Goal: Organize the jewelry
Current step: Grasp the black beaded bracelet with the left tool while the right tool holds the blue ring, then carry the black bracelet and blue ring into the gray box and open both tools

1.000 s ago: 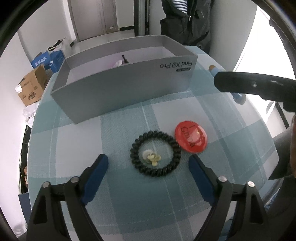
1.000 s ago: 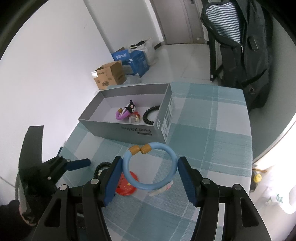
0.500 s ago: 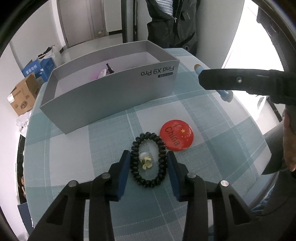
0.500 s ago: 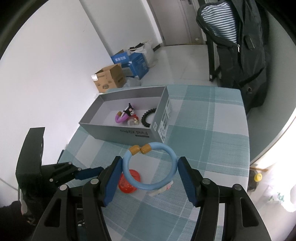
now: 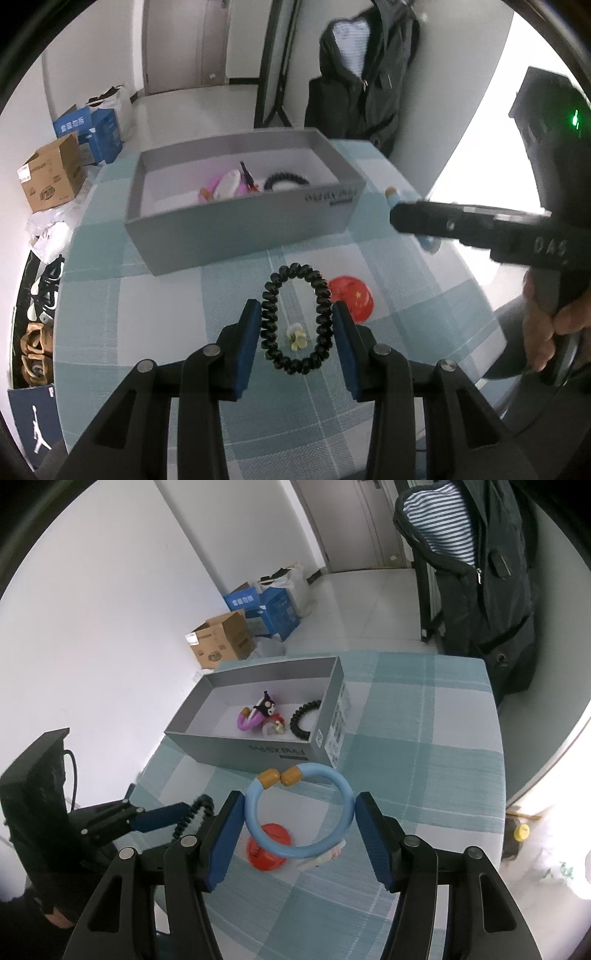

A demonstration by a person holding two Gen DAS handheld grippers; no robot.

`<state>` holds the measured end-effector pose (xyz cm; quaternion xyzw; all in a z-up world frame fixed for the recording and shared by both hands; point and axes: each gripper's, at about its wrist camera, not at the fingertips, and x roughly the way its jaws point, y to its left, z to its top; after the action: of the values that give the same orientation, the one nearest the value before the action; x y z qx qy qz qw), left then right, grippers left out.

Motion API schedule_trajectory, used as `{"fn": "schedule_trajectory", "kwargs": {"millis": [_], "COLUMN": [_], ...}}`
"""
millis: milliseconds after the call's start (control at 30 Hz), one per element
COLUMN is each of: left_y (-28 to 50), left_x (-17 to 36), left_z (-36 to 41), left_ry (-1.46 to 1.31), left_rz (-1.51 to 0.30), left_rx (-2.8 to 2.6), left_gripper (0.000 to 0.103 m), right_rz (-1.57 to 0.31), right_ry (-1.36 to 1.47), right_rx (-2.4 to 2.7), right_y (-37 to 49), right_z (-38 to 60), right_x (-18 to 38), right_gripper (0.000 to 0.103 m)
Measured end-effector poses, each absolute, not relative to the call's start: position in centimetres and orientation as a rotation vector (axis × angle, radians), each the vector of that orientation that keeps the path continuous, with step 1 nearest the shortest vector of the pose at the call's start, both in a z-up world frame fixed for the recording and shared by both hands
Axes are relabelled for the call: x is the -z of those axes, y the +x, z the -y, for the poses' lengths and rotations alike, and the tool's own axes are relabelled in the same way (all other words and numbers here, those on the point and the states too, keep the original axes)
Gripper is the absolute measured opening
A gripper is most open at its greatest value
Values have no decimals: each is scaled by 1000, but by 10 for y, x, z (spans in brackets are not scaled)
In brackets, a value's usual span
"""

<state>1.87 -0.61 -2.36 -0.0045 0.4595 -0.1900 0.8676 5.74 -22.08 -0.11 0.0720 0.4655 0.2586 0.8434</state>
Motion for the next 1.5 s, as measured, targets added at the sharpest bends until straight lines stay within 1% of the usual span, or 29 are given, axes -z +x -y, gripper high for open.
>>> {"fn": "schedule_trajectory", "kwargs": {"millis": [333,833,1233,1500], "left_y": [33,101,134,141], "left_x": [-13,-12,11,18], "left_z": [-1,-19,-36,-34], "left_ry": [-19,-109,-199,-192], "left_rz": [-847,-877,-959,-987], "left_rx": [376,348,376,386], "left_gripper": [34,34,34,34], "right_rz": [-926,-902,-1001,-1039], "right_ry": [183,322,284,259], "right_rx": [-588,-567,-556,-547], "right_y": [63,122,158,166], "right_z": [211,199,172,165], "right_x": [-19,-40,-9,3], "right_gripper": [61,61,61,61]}}
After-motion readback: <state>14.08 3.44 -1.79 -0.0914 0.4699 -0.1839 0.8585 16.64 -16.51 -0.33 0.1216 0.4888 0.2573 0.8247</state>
